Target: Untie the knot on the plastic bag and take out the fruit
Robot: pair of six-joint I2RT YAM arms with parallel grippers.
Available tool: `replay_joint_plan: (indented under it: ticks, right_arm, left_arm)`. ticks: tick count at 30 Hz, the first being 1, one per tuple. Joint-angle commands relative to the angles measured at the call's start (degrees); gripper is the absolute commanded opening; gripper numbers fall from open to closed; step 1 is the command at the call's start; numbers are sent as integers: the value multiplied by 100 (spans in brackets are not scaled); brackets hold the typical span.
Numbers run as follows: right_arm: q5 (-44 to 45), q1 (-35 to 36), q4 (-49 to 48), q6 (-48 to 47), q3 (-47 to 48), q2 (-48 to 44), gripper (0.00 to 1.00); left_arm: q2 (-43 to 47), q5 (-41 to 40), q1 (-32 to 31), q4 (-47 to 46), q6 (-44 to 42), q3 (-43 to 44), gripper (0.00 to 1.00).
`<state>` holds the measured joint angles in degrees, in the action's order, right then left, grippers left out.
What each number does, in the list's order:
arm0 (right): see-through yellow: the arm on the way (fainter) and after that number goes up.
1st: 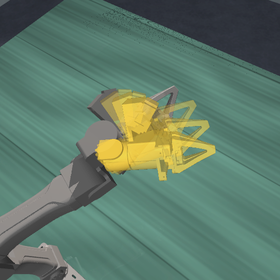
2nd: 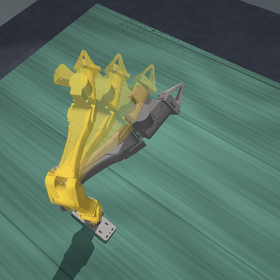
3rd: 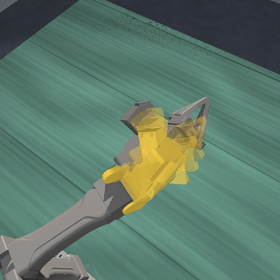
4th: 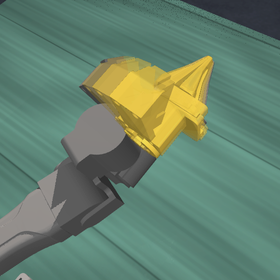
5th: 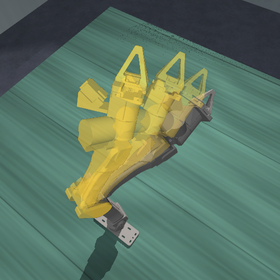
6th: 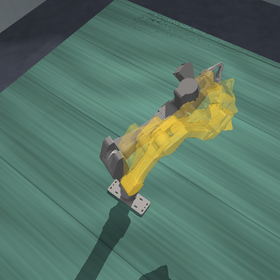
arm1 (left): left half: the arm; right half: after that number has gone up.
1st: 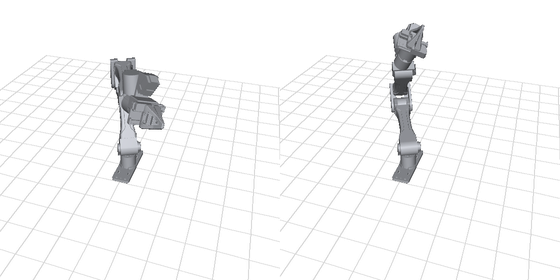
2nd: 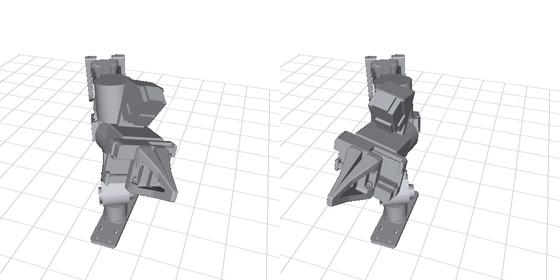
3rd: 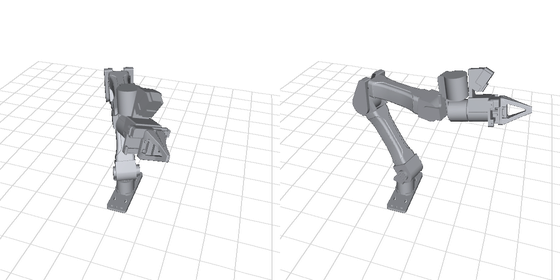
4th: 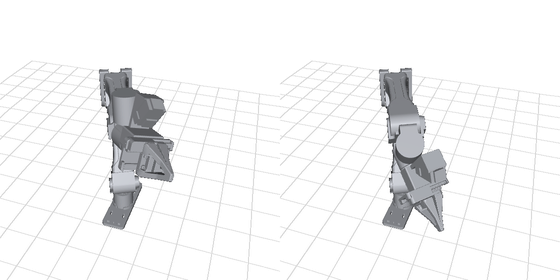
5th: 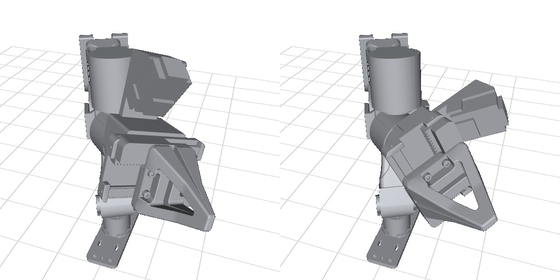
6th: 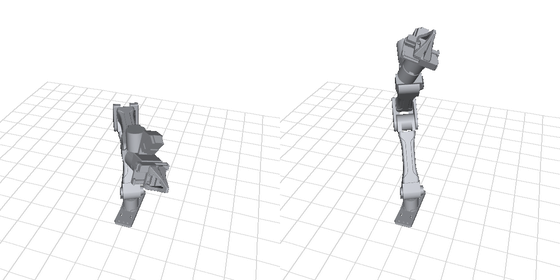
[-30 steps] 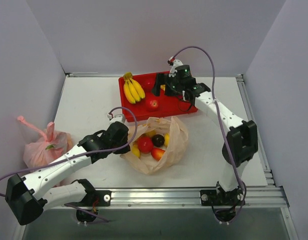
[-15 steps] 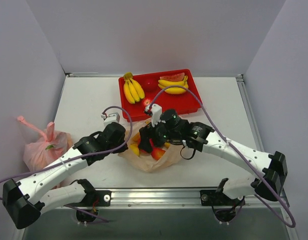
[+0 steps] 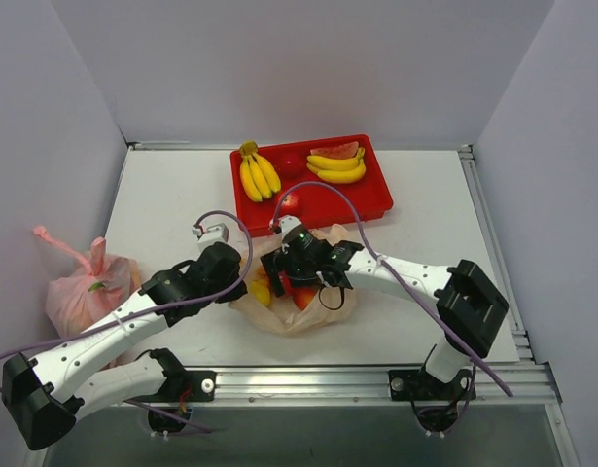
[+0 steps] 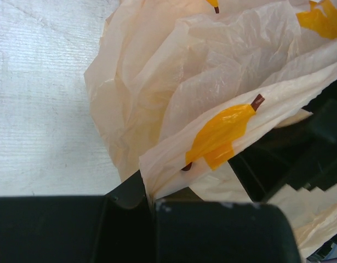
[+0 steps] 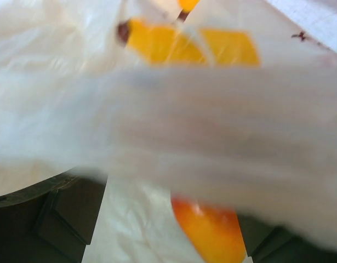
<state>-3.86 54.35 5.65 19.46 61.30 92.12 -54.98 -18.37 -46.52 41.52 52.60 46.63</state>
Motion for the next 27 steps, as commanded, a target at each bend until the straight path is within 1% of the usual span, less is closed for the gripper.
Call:
replay_joint_plan:
  ticks: [1,5,6,9,10,12,13,16,18,23,27]
  right_arm:
    - [553,-82,-372,-39,365,289,93]
    - [439,-109,-398,-118,479,754,92]
    - [238,-109,-389,-136,497,816,91]
    - [26,-109,-389,-180,488,931,85]
    - [-1,-109,-381,-197,462,914,75]
    - [-106,-117,-381,-232,401,782,59]
    - [-124,-117,-363,-259,374,712,45]
    - [-343,-109,-206,-355,304,291,29]
    - [-649,-91,-47,-426,339,-70,26]
    - [-1204,-126,629,-733,532,-991,24]
    - [-1696,-371,981,-839,848,-1520,24]
  left_arm:
    - [75,-17,-32,-30,110,-14,0]
    - [40,-70,-41,-38,110,-23,0]
    - [31,-96,-32,-38,110,-14,0]
    - [-21,-158,-32,-30,93,-5,0]
    - [-56,-184,-32,-30,93,12,0]
    - [-83,-202,-41,-47,66,30,0]
    - [-109,-228,-32,-47,49,39,0]
    - [-118,-255,-32,-39,22,48,0]
    - [-136,-272,-32,-39,-13,48,0]
    - [-223,-281,-32,-38,-118,118,0]
    - [-346,-237,-24,-12,-258,171,0]
